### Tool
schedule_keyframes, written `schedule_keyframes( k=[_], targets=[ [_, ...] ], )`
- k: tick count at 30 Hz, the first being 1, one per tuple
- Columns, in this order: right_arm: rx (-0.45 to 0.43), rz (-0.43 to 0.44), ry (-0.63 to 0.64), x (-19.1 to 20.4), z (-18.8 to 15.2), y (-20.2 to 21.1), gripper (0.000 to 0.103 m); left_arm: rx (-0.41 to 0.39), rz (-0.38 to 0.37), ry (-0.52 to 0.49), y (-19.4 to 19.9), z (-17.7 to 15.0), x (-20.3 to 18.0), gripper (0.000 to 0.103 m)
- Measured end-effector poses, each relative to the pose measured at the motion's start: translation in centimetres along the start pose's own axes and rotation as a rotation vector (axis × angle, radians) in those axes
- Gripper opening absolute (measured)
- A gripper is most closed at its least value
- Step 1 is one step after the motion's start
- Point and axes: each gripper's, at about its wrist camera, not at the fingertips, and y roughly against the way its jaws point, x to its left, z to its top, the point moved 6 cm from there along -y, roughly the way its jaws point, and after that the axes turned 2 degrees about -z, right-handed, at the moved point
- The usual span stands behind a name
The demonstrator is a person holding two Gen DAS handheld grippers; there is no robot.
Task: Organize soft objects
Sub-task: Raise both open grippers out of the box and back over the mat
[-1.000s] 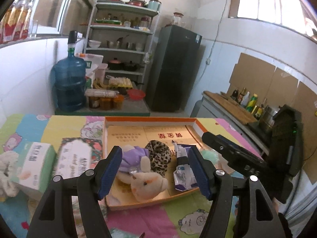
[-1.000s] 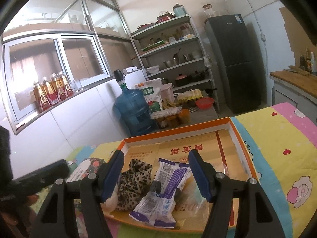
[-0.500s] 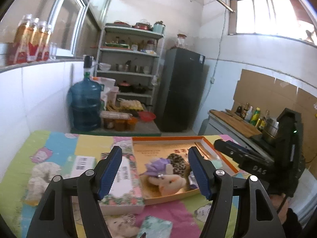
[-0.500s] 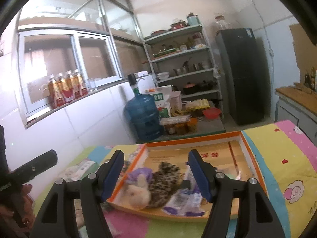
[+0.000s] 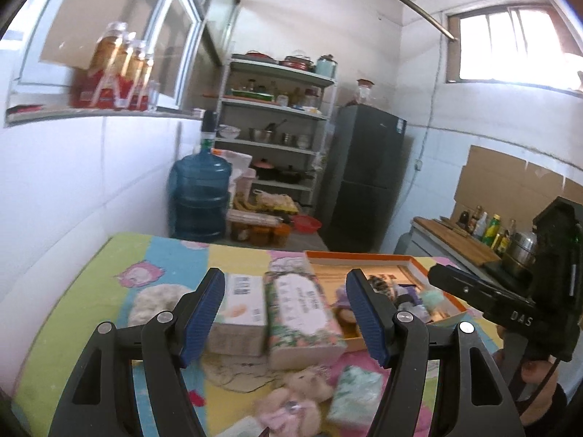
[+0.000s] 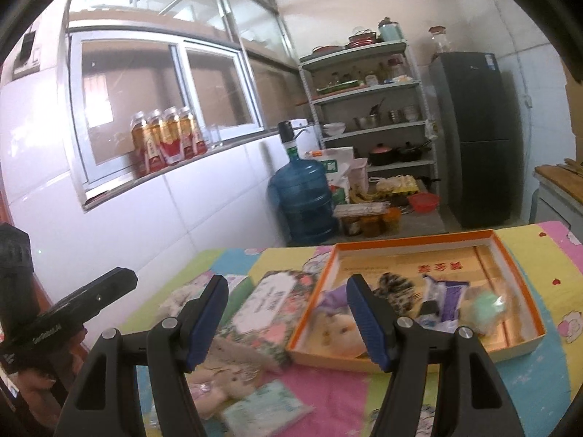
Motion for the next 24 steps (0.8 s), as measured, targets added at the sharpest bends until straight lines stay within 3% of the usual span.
schedule_keyframes(
  k=[15, 24],
  targets=[
    [0.058, 0.054, 0.074, 7.6, -2.2, -1.8, 0.067, -0.016, 0.081, 0.07, 3.3, -2.1, 7.8, 0.071],
    [0.099, 0.089, 0.097, 10.5, -3.5, -3.2, 0.067, 0.055, 0.072, 0.043, 2.2, -4.0, 10.6, 0.071]
  ],
)
